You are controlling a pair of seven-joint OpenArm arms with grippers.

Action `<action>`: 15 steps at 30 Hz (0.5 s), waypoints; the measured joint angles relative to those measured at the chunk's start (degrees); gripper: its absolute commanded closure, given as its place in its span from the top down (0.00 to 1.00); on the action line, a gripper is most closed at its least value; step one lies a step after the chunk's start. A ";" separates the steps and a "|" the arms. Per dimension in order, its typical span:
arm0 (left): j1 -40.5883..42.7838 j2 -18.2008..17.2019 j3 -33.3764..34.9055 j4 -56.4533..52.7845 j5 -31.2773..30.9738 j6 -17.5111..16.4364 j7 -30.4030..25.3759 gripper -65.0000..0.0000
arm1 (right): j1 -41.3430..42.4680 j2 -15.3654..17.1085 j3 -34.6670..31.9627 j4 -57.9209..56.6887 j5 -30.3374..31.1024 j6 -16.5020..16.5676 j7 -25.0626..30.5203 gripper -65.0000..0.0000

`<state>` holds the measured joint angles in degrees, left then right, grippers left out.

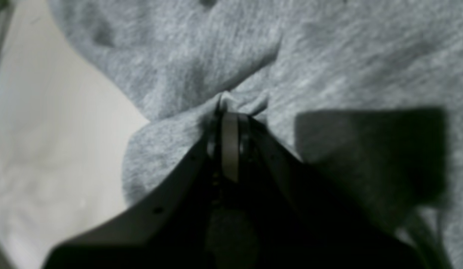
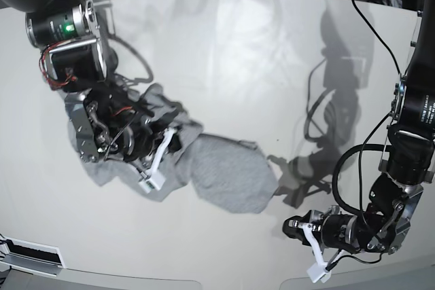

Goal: Layout the t-shirt on the table in an organized manner, then fold the t-shirt properly
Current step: 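Grasp the bunched shirt body with the right gripper and spread it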

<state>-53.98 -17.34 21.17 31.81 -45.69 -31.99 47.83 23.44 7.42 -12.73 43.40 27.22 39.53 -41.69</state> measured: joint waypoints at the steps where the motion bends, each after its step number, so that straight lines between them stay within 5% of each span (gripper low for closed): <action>1: 0.17 0.04 0.00 0.02 -0.46 -0.09 0.02 0.00 | -0.87 -0.07 -0.35 1.33 2.14 0.13 -1.27 0.00; 10: 4.59 0.04 -0.31 0.02 -0.42 -0.63 0.20 0.00 | -4.13 0.85 -0.61 23.89 11.89 0.00 -13.31 0.00; 15: 8.74 0.35 -6.62 0.02 -1.36 0.00 0.15 0.05 | -3.54 2.21 -0.57 37.51 18.91 0.15 -22.71 0.00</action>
<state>-45.23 -16.99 14.55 31.83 -47.05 -31.99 47.99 19.90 9.63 -13.30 80.90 46.13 39.68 -64.40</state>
